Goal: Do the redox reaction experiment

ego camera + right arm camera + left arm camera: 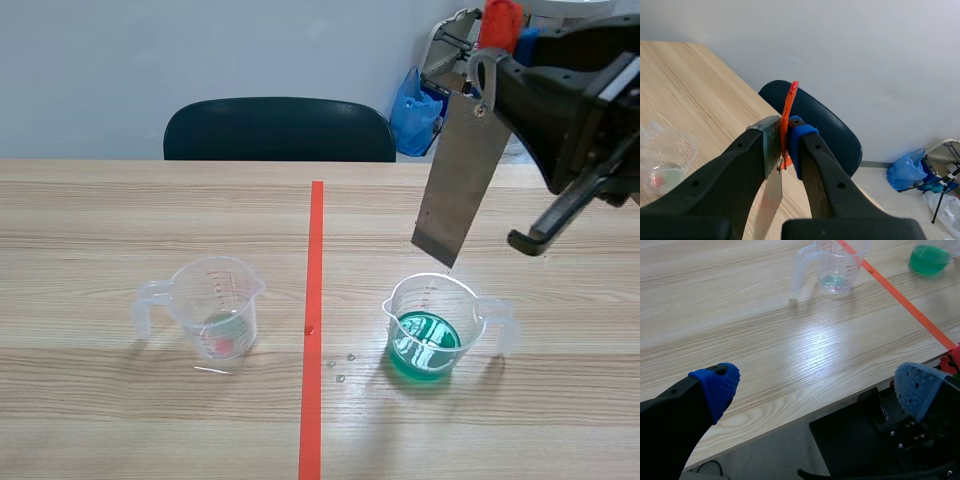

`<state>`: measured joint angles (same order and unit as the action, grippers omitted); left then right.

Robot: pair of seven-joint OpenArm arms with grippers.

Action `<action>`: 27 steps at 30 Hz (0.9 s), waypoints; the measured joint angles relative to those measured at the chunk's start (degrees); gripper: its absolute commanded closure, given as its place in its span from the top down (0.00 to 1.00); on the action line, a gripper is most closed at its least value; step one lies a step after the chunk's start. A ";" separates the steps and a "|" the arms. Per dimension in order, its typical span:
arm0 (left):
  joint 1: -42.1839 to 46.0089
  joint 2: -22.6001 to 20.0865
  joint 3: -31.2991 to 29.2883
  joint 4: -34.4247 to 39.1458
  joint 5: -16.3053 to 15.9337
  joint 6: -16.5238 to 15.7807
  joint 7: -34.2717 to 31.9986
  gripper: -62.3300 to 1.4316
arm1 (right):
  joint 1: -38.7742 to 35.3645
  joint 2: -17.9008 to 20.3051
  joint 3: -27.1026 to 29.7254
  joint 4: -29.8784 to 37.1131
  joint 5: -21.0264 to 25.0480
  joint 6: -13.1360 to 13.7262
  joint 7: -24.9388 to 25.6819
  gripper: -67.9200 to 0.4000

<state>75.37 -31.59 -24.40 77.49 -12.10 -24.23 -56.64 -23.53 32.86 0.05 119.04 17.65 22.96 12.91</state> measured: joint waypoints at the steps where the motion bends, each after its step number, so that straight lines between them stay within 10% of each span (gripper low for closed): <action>1: 0.00 0.00 0.00 0.00 0.00 0.00 -0.02 1.00 | 0.90 0.00 -1.07 0.00 0.00 0.00 -0.50 0.03; 17: 0.00 0.02 0.00 0.00 0.00 0.00 0.00 1.00 | 19.15 -0.09 -20.59 -0.52 0.24 -0.46 -7.45 0.03; 27: 0.00 0.00 0.00 0.00 0.00 0.00 0.00 1.00 | 30.12 -4.98 -31.12 -12.39 0.44 -0.72 -8.57 0.03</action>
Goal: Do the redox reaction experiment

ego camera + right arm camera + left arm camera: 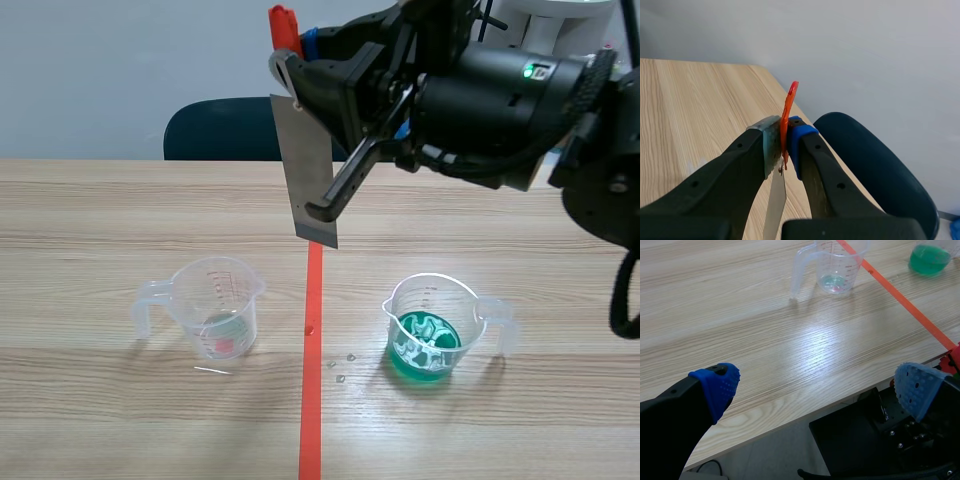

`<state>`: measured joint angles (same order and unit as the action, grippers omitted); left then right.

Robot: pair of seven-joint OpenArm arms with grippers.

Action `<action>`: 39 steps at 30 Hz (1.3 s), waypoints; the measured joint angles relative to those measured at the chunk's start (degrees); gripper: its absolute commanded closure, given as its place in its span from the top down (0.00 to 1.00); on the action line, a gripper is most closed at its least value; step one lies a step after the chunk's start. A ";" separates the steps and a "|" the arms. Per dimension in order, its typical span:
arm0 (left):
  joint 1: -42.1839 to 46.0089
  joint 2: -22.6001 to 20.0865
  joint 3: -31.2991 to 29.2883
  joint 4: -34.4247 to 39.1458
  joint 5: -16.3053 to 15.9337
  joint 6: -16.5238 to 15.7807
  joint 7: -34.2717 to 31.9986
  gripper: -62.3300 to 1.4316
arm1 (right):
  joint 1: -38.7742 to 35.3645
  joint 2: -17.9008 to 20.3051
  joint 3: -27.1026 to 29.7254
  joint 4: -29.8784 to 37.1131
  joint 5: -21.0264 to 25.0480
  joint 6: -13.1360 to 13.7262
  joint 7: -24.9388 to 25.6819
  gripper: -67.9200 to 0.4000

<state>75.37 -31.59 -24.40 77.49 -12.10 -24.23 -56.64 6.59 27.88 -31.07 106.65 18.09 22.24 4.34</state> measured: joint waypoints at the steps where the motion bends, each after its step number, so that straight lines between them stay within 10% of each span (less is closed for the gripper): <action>1: 0.00 0.00 0.00 0.00 -0.02 0.00 -0.02 1.00 | 0.98 -0.50 -0.96 -1.05 0.00 0.02 0.02 0.03; 23: 0.00 -0.02 0.00 0.00 -0.02 0.00 -0.02 1.00 | 13.70 -11.06 -14.58 -14.80 0.00 0.02 -0.04 0.03; 39: 0.00 0.00 0.00 0.00 0.00 0.00 -0.02 1.00 | 13.70 -11.19 -19.41 -14.80 -0.04 -0.17 -0.61 0.03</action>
